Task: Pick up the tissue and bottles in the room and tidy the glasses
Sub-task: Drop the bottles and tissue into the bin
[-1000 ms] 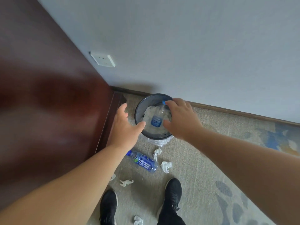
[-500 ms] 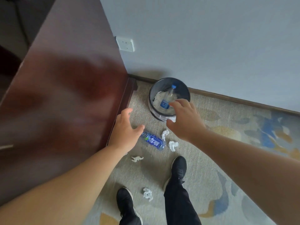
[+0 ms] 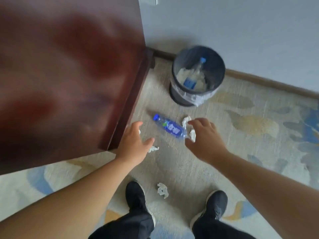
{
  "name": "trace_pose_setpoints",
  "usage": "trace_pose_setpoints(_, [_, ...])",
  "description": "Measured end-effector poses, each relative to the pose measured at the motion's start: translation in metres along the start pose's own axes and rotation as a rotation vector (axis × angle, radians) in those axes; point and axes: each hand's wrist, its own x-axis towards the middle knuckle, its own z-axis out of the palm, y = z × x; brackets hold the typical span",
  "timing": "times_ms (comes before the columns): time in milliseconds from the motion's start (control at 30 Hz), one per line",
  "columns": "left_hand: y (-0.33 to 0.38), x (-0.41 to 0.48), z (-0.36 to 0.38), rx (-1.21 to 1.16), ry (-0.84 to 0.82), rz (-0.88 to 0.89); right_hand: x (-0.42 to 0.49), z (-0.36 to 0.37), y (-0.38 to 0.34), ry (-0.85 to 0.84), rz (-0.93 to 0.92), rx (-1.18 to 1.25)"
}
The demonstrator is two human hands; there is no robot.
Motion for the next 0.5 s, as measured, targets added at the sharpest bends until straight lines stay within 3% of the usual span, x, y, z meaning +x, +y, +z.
trace_pose_setpoints(300, [-0.092, 0.078, 0.13, 0.045, -0.037, -0.055, 0.086, 0.136, 0.079, -0.02, -0.018, -0.053])
trace_pose_setpoints(500, [-0.157, 0.144, 0.171, 0.221, 0.045, -0.175, 0.143, 0.202, 0.092, -0.012, -0.079, -0.033])
